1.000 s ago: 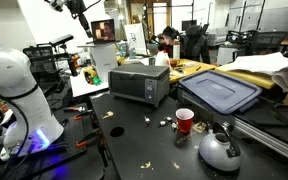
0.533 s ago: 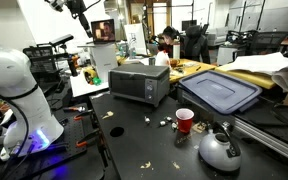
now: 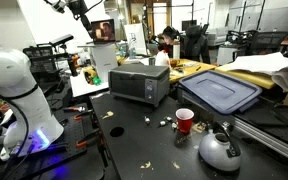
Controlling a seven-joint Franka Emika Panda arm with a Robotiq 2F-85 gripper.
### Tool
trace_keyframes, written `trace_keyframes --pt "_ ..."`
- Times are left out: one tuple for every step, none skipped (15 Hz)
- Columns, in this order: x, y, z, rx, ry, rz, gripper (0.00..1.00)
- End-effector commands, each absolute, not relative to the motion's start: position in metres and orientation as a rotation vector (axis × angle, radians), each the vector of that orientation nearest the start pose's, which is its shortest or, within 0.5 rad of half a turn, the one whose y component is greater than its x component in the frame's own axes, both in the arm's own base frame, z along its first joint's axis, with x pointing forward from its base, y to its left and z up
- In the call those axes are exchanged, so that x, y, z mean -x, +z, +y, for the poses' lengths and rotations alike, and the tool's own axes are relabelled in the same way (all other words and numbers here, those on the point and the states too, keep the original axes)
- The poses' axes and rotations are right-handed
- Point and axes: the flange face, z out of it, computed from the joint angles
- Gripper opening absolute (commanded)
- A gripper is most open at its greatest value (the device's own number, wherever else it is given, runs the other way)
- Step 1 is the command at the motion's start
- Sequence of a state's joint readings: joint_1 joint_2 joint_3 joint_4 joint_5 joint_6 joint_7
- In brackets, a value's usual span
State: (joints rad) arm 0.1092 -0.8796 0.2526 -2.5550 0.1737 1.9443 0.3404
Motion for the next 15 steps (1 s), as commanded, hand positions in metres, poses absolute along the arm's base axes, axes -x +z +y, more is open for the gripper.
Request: trace_keyframes --pt "-0.295 0.542 0.135 3.065 -0.449 0.165 1.0" --pt "-0.297 0.54 0.134 3.069 -0.459 0.174 1.0" --pt "-0.299 0.538 0.132 3.072 -0.474 0.183 1.0" --pt "-0.3 0.534 0.129 3.079 -0.484 0.192 1.0" --pt "-0.303 0.528 0.125 3.092 -0.49 0.206 1.0" --pt "-0.305 0.523 0.121 3.105 -0.498 0.218 1.0" --pt "-0.308 0.516 0.116 3.123 -0.507 0.233 1.0" --pt "-0.31 0.509 0.111 3.14 -0.511 0.25 1.0" --pt "-0.313 0.503 0.106 3.156 -0.517 0.27 1.0" --pt "-0.316 0.496 0.101 3.169 -0.526 0.295 1.0" --pt "-0.319 0.49 0.097 3.178 -0.54 0.314 1.0" --pt "-0.322 0.484 0.094 3.174 -0.537 0.323 1.0" --pt "-0.326 0.478 0.091 3.171 -0.554 0.344 1.0" --pt "-0.33 0.473 0.088 3.164 -0.569 0.353 1.0" --pt "-0.333 0.467 0.084 3.156 -0.575 0.362 1.0"
